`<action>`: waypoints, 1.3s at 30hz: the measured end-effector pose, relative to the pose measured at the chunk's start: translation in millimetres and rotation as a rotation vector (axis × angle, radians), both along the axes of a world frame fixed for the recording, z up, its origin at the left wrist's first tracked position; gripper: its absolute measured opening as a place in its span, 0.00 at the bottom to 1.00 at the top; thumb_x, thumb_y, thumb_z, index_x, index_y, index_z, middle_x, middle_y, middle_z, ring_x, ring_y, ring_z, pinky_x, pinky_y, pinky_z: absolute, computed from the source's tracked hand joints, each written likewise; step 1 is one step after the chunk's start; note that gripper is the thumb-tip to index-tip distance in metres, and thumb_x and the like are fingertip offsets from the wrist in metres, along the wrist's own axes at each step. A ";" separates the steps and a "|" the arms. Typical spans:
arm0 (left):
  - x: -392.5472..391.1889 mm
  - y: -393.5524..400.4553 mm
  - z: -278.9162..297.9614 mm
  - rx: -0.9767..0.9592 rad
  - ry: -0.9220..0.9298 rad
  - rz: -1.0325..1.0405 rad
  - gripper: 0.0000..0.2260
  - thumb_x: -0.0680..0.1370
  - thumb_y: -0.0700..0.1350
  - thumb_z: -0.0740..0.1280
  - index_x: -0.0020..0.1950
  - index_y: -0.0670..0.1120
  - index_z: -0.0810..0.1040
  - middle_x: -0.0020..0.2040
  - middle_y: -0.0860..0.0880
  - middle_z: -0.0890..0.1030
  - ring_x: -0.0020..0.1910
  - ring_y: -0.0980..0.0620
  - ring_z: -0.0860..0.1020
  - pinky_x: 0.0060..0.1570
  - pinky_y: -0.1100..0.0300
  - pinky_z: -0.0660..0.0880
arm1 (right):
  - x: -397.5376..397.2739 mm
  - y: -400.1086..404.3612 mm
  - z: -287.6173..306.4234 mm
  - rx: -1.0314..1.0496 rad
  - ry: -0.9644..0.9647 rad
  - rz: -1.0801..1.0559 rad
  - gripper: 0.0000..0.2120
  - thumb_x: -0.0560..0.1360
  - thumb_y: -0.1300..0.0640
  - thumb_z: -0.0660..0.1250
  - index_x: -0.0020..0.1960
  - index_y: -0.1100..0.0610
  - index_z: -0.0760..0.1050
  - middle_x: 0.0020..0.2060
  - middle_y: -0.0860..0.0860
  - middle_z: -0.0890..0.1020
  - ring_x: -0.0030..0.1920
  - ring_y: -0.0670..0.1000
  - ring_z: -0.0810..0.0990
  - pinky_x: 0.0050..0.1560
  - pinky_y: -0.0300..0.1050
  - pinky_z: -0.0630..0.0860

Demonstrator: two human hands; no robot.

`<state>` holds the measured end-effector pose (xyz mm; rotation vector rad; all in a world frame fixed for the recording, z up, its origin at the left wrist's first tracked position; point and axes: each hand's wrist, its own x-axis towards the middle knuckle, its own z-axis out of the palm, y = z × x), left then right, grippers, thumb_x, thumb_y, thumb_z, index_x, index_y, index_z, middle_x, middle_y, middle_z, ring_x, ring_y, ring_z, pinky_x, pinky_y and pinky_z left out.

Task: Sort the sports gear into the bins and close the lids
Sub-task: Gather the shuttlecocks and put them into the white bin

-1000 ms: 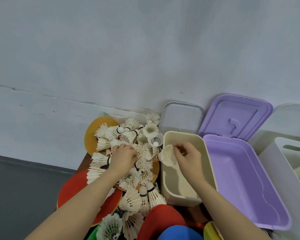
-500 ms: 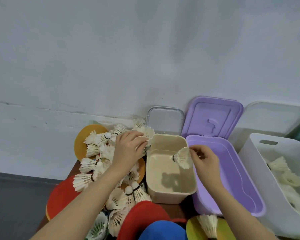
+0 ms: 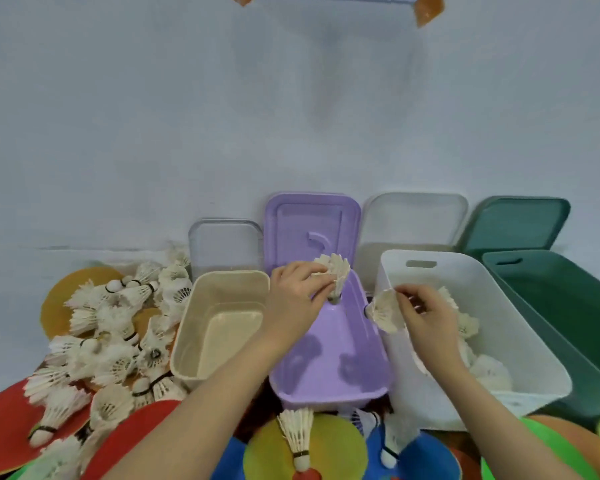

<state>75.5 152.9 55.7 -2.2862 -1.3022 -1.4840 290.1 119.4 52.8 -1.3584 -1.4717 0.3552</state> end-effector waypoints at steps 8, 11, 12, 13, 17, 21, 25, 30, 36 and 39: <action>139.2 -12.3 -5.7 -0.197 -0.079 -0.150 0.11 0.74 0.50 0.64 0.43 0.46 0.83 0.43 0.51 0.82 0.42 0.49 0.79 0.44 0.56 0.72 | 117.8 -7.6 -7.4 0.012 -0.121 -0.121 0.06 0.75 0.65 0.66 0.49 0.59 0.79 0.40 0.49 0.80 0.40 0.48 0.76 0.44 0.38 0.71; 169.5 -14.6 -14.3 -0.316 0.074 -0.153 0.13 0.74 0.51 0.61 0.42 0.47 0.82 0.42 0.51 0.81 0.42 0.49 0.79 0.45 0.56 0.68 | 148.3 -12.7 -12.4 -0.041 -0.245 -0.160 0.06 0.74 0.65 0.66 0.49 0.59 0.80 0.41 0.49 0.79 0.40 0.48 0.75 0.44 0.40 0.70; 176.1 -15.1 -18.9 -0.398 0.178 -0.138 0.13 0.75 0.51 0.60 0.45 0.47 0.82 0.45 0.51 0.81 0.47 0.49 0.78 0.49 0.56 0.67 | 155.3 -14.2 -16.3 -0.080 -0.286 -0.161 0.06 0.74 0.64 0.66 0.49 0.58 0.80 0.41 0.49 0.79 0.40 0.47 0.75 0.44 0.41 0.70; 180.8 -16.0 -25.0 -0.479 0.306 -0.109 0.13 0.77 0.50 0.60 0.49 0.47 0.82 0.50 0.51 0.80 0.52 0.48 0.76 0.53 0.56 0.65 | 160.8 -14.9 -20.8 -0.135 -0.329 -0.151 0.06 0.75 0.63 0.66 0.49 0.58 0.80 0.42 0.49 0.79 0.40 0.47 0.75 0.45 0.40 0.69; 184.5 -22.8 -47.3 -0.650 0.570 -0.057 0.14 0.79 0.50 0.58 0.60 0.50 0.78 0.60 0.51 0.76 0.62 0.50 0.70 0.59 0.55 0.60 | 173.9 -15.4 -46.6 -0.477 -0.532 0.037 0.09 0.76 0.58 0.64 0.54 0.55 0.80 0.49 0.49 0.81 0.45 0.47 0.76 0.46 0.39 0.70; 178.8 -30.4 -51.7 -0.601 0.543 -0.042 0.15 0.80 0.50 0.57 0.64 0.49 0.75 0.66 0.52 0.72 0.66 0.52 0.66 0.61 0.57 0.56 | 171.0 -20.0 -51.4 -0.507 -0.523 0.069 0.11 0.77 0.54 0.62 0.56 0.53 0.79 0.50 0.50 0.80 0.48 0.49 0.77 0.49 0.46 0.74; 167.8 -32.9 -38.9 -0.518 0.535 0.004 0.16 0.80 0.50 0.58 0.67 0.49 0.72 0.68 0.52 0.70 0.68 0.52 0.65 0.63 0.58 0.55 | 156.8 -20.5 -39.5 -0.380 -0.572 0.078 0.12 0.78 0.53 0.61 0.58 0.53 0.78 0.50 0.49 0.79 0.51 0.51 0.77 0.50 0.48 0.74; 131.8 -40.2 -23.6 -0.492 0.501 0.052 0.19 0.78 0.52 0.54 0.65 0.48 0.74 0.65 0.51 0.73 0.65 0.49 0.69 0.61 0.56 0.57 | 121.3 -16.0 -27.7 -0.246 -0.551 0.115 0.11 0.77 0.55 0.62 0.57 0.54 0.78 0.49 0.48 0.80 0.50 0.49 0.77 0.45 0.44 0.72; 48.8 -55.4 -14.9 -0.517 0.458 0.189 0.17 0.79 0.51 0.57 0.65 0.49 0.73 0.65 0.50 0.73 0.66 0.50 0.68 0.61 0.56 0.56 | 48.0 -2.6 -21.6 -0.180 -0.465 0.272 0.08 0.76 0.58 0.64 0.52 0.54 0.80 0.42 0.47 0.78 0.44 0.49 0.77 0.46 0.47 0.73; -3.1 -64.9 -11.6 -0.544 0.398 0.271 0.25 0.74 0.56 0.49 0.60 0.48 0.78 0.60 0.49 0.77 0.61 0.47 0.73 0.55 0.57 0.58 | -4.3 5.1 -22.6 -0.172 -0.441 0.337 0.07 0.76 0.57 0.64 0.52 0.54 0.80 0.41 0.45 0.76 0.41 0.45 0.75 0.45 0.47 0.74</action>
